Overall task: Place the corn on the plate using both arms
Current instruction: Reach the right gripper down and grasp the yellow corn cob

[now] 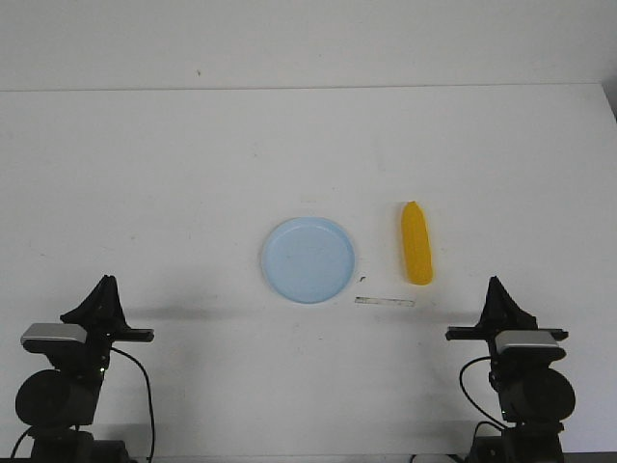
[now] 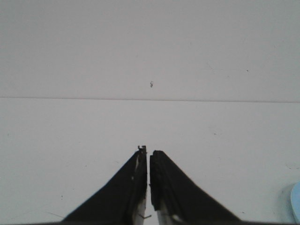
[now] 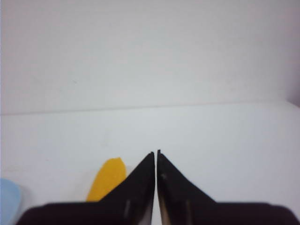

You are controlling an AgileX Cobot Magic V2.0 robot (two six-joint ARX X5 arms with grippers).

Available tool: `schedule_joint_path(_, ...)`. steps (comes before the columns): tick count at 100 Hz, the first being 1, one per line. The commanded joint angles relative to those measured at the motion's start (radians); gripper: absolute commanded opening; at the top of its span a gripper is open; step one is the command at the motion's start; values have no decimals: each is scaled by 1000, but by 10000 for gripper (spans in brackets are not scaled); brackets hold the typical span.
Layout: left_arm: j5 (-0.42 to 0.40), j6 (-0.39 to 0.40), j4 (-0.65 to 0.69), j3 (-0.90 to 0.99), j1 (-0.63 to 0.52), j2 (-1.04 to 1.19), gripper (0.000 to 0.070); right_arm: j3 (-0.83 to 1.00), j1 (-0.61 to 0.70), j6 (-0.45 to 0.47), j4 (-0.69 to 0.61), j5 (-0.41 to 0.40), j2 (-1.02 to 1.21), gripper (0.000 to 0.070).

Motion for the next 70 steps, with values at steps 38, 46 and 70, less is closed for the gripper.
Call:
schedule_joint_path(38,-3,5,16,7,1,2,1,409,132,3,5,60,642,4)
schedule_joint_path(46,-3,5,16,7,1,2,1,492,174,9,-31,95,747,4)
schedule_joint_path(70,-3,5,16,7,1,2,1,803,225,99,-385,97,1027,5)
